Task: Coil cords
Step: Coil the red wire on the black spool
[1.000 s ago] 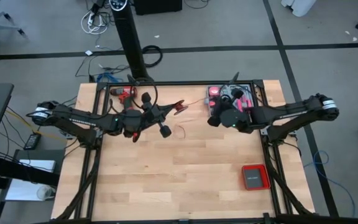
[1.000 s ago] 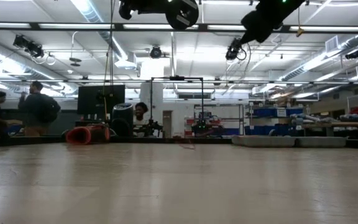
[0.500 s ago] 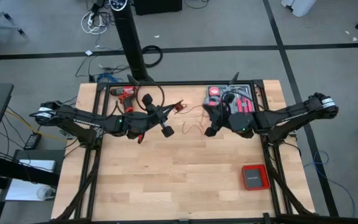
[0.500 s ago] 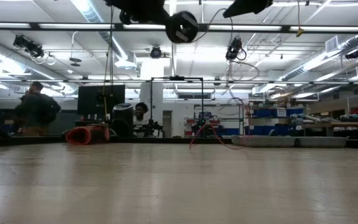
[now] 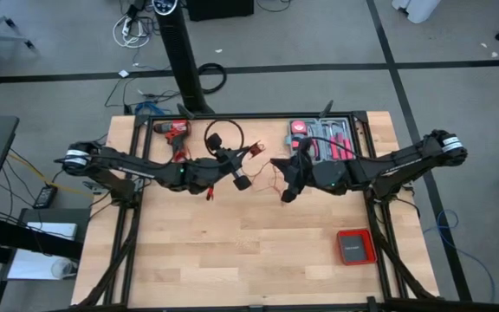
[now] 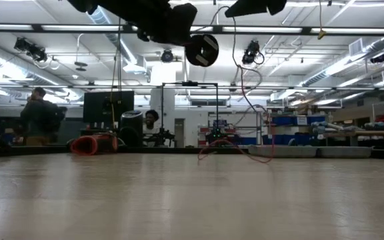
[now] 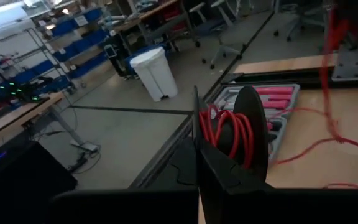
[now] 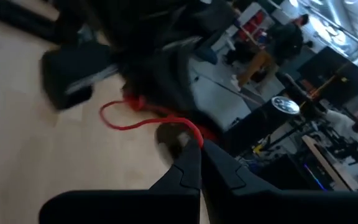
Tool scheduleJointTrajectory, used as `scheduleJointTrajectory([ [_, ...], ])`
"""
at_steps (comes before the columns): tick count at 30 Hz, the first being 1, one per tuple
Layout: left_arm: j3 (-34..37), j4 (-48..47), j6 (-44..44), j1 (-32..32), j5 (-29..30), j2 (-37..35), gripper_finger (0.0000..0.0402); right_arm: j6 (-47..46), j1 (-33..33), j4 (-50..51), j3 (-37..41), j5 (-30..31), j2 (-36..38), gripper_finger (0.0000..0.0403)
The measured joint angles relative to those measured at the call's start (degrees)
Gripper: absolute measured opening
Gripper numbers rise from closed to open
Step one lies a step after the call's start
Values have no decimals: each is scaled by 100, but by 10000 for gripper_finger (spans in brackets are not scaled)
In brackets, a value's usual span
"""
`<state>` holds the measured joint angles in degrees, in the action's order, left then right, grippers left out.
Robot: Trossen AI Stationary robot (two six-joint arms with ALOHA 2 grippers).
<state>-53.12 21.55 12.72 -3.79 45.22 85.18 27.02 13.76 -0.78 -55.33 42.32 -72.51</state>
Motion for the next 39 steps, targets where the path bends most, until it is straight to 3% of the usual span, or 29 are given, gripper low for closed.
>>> scheduleJointTrajectory([
  [4, -2, 399, 179, -3, -23, -60, 0, -175, -23, 243, 0, -236, -3, 0],
  [7, -2, 726, 204, -49, -366, -113, 0, -438, -174, 660, 0, -272, -9, 0],
  [12, -2, 963, 208, -122, -1161, -217, 0, -1092, -490, 1724, 0, 664, -9, 0],
  [17, -2, 661, 237, -79, -1692, -239, 0, -1561, -667, 2136, -1, 1468, 9, 0],
  [30, -7, -17, 364, 19, -1263, -242, 0, -1645, -536, 2258, 0, 1942, 387, 0],
  [39, -9, -427, 219, 202, -1129, -242, 0, -778, 15, 871, 0, 1701, 428, 0],
])
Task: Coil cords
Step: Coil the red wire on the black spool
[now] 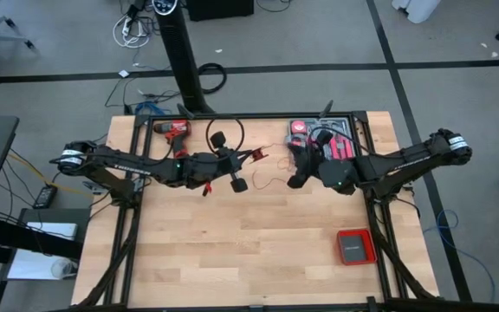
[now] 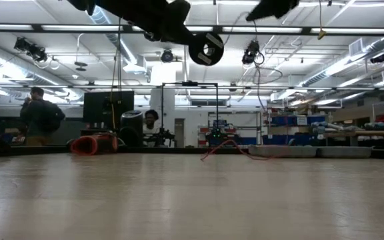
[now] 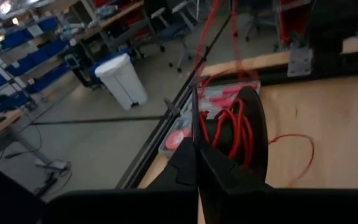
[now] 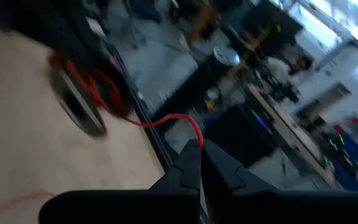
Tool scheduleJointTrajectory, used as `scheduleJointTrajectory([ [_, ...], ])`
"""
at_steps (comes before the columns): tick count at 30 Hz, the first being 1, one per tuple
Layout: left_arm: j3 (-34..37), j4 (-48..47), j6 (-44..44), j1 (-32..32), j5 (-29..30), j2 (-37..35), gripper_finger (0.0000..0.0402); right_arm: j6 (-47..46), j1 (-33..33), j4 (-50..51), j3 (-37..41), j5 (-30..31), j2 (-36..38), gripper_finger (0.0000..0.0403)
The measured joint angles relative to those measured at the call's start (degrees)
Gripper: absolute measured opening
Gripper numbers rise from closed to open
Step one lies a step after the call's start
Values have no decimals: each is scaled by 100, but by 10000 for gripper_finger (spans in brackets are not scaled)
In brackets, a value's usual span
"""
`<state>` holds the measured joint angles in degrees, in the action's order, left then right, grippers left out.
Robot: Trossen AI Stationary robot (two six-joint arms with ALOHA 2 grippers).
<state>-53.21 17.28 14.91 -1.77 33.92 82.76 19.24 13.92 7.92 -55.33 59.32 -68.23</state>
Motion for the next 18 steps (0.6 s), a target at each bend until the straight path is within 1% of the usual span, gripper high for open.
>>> scheduleJointTrajectory([
  [2, 0, -85, -34, 35, 16, 2, 0, 131, 105, -363, -1, -323, 0, 0],
  [6, 0, 32, -156, 65, 31, 2, 0, 138, 183, -839, -1, -1267, -53, 0],
  [9, 0, 180, -188, 61, 34, 2, 0, 225, 183, -1187, 0, -1548, -252, 0],
  [11, 0, 259, -222, 55, 32, 2, 0, 239, 176, -1453, -2, -1855, -402, 0],
  [14, 0, 281, -427, 56, 34, 2, 0, 315, 145, -1659, 0, -1992, -691, 0],
  [18, 0, 537, -688, 49, 0, 4, 0, 453, 81, -2072, -1, -1831, -1092, 0],
])
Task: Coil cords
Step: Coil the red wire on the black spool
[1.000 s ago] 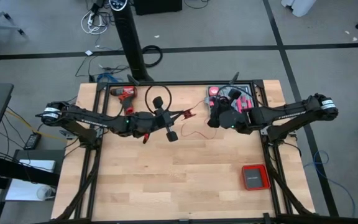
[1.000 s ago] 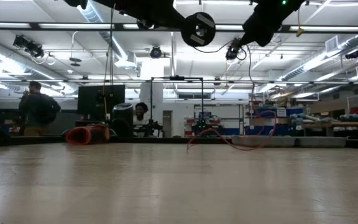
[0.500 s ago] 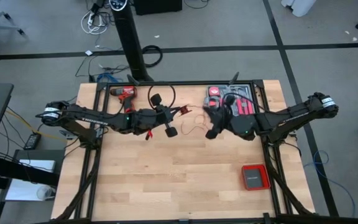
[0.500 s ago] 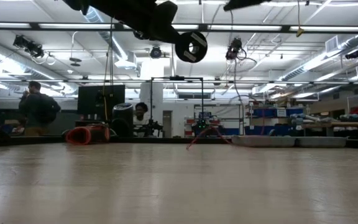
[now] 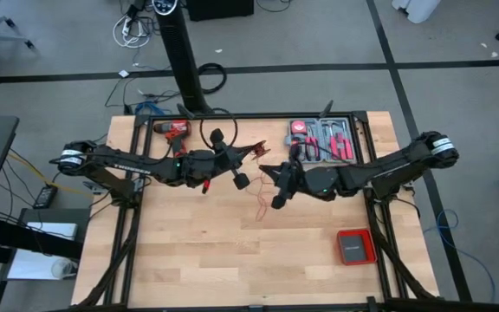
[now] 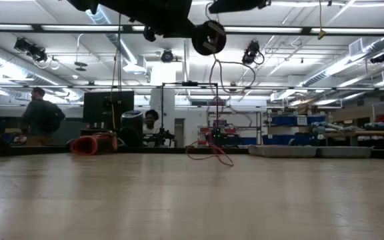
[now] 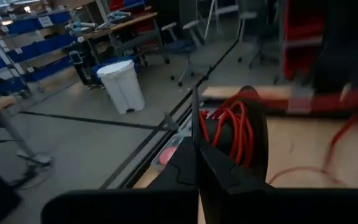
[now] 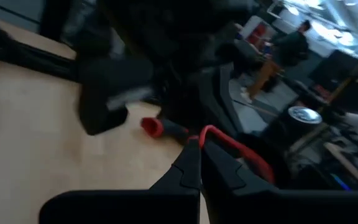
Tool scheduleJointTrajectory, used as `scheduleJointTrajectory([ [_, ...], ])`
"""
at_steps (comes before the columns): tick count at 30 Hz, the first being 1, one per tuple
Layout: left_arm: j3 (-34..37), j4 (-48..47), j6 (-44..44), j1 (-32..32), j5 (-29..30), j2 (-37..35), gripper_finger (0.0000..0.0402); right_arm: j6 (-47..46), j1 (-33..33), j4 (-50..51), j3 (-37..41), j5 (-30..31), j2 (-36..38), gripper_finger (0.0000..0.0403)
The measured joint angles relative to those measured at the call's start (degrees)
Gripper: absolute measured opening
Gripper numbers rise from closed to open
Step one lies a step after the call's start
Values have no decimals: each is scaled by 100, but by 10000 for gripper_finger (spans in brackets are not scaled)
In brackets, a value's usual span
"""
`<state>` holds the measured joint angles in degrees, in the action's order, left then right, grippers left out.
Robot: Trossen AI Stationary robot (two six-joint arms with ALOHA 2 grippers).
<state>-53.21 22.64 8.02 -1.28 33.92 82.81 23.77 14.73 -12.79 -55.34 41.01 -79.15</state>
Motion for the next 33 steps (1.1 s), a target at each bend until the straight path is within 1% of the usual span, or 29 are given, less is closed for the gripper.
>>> scheduleJointTrajectory([
  [5, 0, 278, -250, -33, -255, 0, 0, 399, 1, -539, 1, 275, -494, 0],
  [10, 0, 536, -272, -121, -425, 0, 0, 411, -87, -551, 0, 330, -709, 6],
  [17, 0, 1182, -183, -261, -537, 0, 0, 188, -143, -249, 1, 376, -677, 45],
  [20, 0, 1278, -50, -299, -527, 0, 0, 183, -139, -220, 1, 378, -671, 55],
  [27, 0, 1264, 56, -299, -510, -5, 0, 70, -211, 168, 65, 394, -662, 56],
  [30, 24, 1090, 78, -323, -467, -170, 0, 69, -211, 193, 256, 454, -542, 56],
  [33, 162, 1079, 211, -365, -282, -425, 0, -55, -211, 133, 519, 453, -313, 56],
])
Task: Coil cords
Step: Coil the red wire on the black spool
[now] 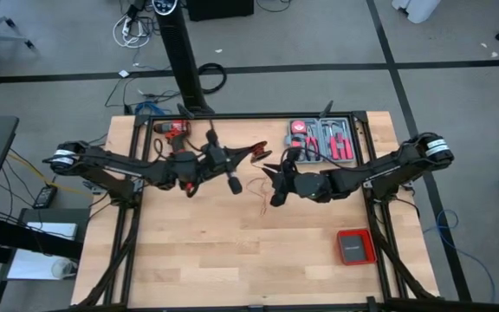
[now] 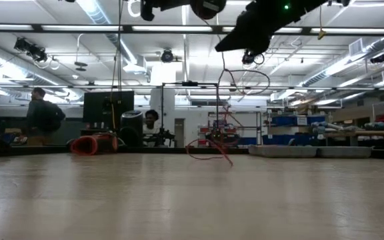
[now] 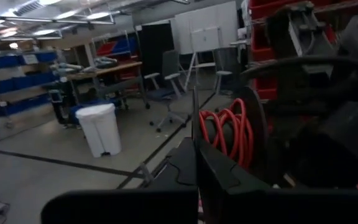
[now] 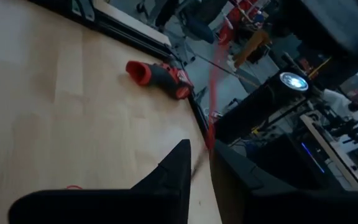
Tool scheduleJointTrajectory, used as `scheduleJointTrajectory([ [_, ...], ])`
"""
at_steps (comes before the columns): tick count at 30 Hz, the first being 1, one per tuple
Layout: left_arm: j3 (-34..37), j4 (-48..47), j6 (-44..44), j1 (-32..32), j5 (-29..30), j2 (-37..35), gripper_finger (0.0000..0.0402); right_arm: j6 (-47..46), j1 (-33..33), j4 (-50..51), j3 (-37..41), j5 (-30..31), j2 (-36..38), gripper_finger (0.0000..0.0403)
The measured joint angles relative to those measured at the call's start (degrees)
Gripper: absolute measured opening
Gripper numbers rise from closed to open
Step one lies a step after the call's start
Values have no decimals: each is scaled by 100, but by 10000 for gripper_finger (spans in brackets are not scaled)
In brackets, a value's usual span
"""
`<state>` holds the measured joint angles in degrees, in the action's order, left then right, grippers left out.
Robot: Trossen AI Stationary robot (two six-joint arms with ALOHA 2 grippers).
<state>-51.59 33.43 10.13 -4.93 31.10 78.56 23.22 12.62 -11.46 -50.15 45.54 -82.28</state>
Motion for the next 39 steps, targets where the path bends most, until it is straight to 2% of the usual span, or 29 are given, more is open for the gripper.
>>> scheduleJointTrajectory([
  [9, 219, 85, 147, -2, 60, -309, 0, -352, -412, -1340, 1061, -593, 83, 55],
  [14, 219, 146, 490, 104, 87, -307, 0, -889, -830, -1916, 1242, -1536, 78, 55],
  [20, 218, 194, 607, 281, -10, -307, 0, -1612, -1363, -2209, 1167, -3131, 78, 52],
  [28, 219, 197, 774, 460, -14, -307, 0, -1766, -1704, -2353, 1167, -4171, 79, 52],
  [39, 214, 817, 1196, 494, -440, -307, 0, -1565, -2084, -2140, 1330, -4271, 79, 52],
])
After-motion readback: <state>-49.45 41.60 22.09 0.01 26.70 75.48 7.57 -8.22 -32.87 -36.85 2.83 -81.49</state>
